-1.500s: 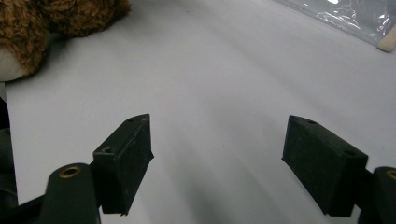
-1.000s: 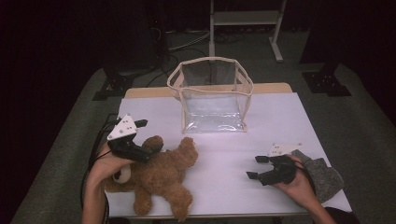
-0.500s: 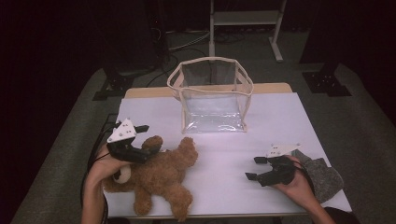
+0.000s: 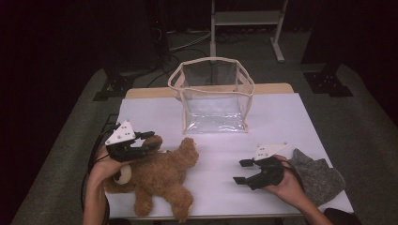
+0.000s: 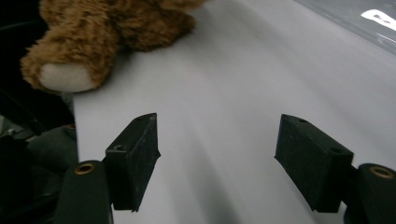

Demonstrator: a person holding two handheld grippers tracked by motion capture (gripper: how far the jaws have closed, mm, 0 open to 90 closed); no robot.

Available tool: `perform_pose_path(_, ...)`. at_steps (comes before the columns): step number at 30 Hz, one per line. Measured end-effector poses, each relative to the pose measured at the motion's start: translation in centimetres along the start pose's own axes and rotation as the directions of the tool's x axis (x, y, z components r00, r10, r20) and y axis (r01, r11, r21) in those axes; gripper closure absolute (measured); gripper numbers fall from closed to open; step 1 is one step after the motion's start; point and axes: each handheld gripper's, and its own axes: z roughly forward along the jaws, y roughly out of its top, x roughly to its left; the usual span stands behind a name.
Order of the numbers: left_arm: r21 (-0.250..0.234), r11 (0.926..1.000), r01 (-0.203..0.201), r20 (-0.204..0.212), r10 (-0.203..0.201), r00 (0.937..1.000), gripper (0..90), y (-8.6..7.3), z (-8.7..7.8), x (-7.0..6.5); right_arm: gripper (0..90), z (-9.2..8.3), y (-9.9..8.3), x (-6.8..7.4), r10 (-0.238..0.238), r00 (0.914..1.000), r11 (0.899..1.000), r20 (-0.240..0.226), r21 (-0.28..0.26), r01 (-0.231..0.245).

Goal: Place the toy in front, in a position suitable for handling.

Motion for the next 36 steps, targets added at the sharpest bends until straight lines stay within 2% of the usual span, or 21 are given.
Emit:
perform_pose_path(3, -0.007, 0.9999, 0.01, -0.006, -0.01, 0.9999, 69.5, -0.2, 0.0, 0.1, 29.7, 1.5, 1.7, 1.0, -0.028, 0.9968, 1.0, -0.075, 0.002, 0.028)
perform_pose_path(4, -0.011, 0.9999, 0.008, -0.013, -0.008, 0.9999, 73.3, -0.2, 0.0, 0.1, 30.0, 2.6, 2.9, 1.7, -0.042, 0.9913, 0.999, -0.125, 0.0, 0.042)
perform_pose_path(5, -0.012, 0.9999, 0.003, -0.017, -0.004, 0.9998, 73.3, -0.2, 0.0, 0.1, 30.0, 2.6, 2.9, 1.7, -0.042, 0.9913, 0.999, -0.125, 0.0, 0.042)
perform_pose_path(6, -0.015, 0.9999, 0.004, -0.02, -0.004, 0.9998, 74.1, -0.3, 0.0, 0.1, 30.5, 3.1, 3.4, 2.0, -0.045, 0.9883, 0.999, -0.146, 0.004, 0.046)
perform_pose_path(7, -0.017, 0.9998, -0.012, -0.023, 0.012, 0.9997, 75.8, -0.4, 0.0, 0.2, 31.3, 4.3, 4.3, 2.7, -0.058, 0.9815, 0.998, -0.183, 0.017, 0.062)
perform_pose_path(10, -0.019, 0.9996, -0.022, -0.023, 0.021, 0.9995, 76.4, -0.4, -0.1, 0.2, 32.8, 5.3, 5.0, 3.4, -0.077, 0.9767, 0.996, -0.2, 0.036, 0.086)
perform_pose_path(11, -0.019, 0.9996, -0.022, -0.023, 0.022, 0.9995, 76.4, -0.4, -0.1, 0.2, 33.5, 5.8, 5.2, 3.7, -0.084, 0.9728, 0.995, -0.216, 0.039, 0.095)
perform_pose_path(12, -0.016, 0.9995, -0.028, -0.022, 0.028, 0.9994, 76.4, -0.4, -0.1, 0.2, 33.9, 6.5, 5.6, 4.3, -0.081, 0.964, 0.995, -0.253, 0.04, 0.094)
perform_pose_path(13, -0.018, 0.9994, -0.029, -0.023, 0.028, 0.9993, 76.4, -0.4, -0.1, 0.2, 33.9, 6.5, 5.6, 4.3, -0.081, 0.964, 0.995, -0.253, 0.04, 0.094)
perform_pose_path(15, -0.021, 0.9996, -0.021, -0.026, 0.02, 0.9995, 76.3, -0.4, -0.1, 0.2, 33.8, 7.2, 6.0, 4.8, -0.084, 0.9552, 0.994, -0.284, 0.049, 0.102)
perform_pose_path(16, -0.021, 0.9996, -0.018, -0.03, 0.017, 0.9994, 76.0, -0.4, -0.1, 0.2, 33.0, 8.0, 6.3, 5.4, -0.072, 0.9435, 0.993, -0.323, 0.065, 0.098)
perform_pose_path(17, -0.018, 0.9996, -0.023, -0.032, 0.023, 0.9992, 76.0, -0.3, -0.1, 0.3, 33.0, 8.0, 6.3, 5.4, -0.072, 0.9435, 0.993, -0.323, 0.065, 0.098)
perform_pose_path(21, -0.022, 0.9995, -0.024, -0.032, 0.023, 0.9992, 76.0, -0.3, -0.1, 0.3, 32.5, 9.4, 6.7, 6.7, -0.094, 0.9265, 0.988, -0.365, 0.083, 0.132)
perform_pose_path(23, -0.026, 0.9994, -0.023, -0.032, 0.022, 0.9992, 75.9, -0.3, -0.1, 0.3, 32.4, 10.0, 6.8, 7.1, -0.103, 0.9231, 0.985, -0.37, 0.092, 0.147)
perform_pose_path(26, -0.026, 0.9993, -0.026, -0.032, 0.025, 0.9992, 75.9, -0.3, -0.1, 0.3, 32.7, 11.1, 6.9, 7.6, -0.09, 0.9181, 0.983, -0.386, 0.113, 0.143)
perform_pose_path(28, -0.032, 0.9993, -0.019, -0.031, 0.018, 0.9994, 76.0, -0.4, -0.1, 0.3, 34.2, 11.9, 6.8, 7.8, -0.088, 0.9182, 0.98, -0.386, 0.131, 0.149)
perform_pose_path(29, -0.036, 0.9992, -0.019, -0.029, 0.018, 0.9994, 76.0, -0.4, -0.1, 0.3, 35.8, 12.3, 6.8, 7.9, -0.087, 0.9212, 0.978, -0.379, 0.144, 0.151)
perform_pose_path(30, -0.037, 0.9992, -0.018, -0.029, 0.017, 0.9994, 76.0, -0.4, -0.2, 0.3, 41.9, 12.8, 6.8, 7.8, -0.067, 0.9249, 0.978, -0.374, 0.158, 0.135)
perform_pose_path(31, -0.038, 0.9991, -0.017, -0.028, 0.016, 0.9995, 76.0, -0.4, -0.2, 0.4, 41.9, 12.8, 6.8, 7.8, -0.067, 0.9249, 0.978, -0.374, 0.158, 0.135)
perform_pose_path(34, -0.041, 0.9991, -0.013, -0.027, 0.012, 0.9996, 76.0, -0.4, -0.2, 0.4, 52.6, 13.2, 7.0, 7.4, -0.021, 0.9294, 0.979, -0.368, 0.18, 0.093)
perform_pose_path(36, -0.041, 0.9991, -0.013, -0.027, 0.012, 0.9996, 76.0, -0.4, -0.2, 0.4, 61.7, 13.3, 7.1, 7.2, -0.007, 0.9316, 0.977, -0.364, 0.196, 0.084)
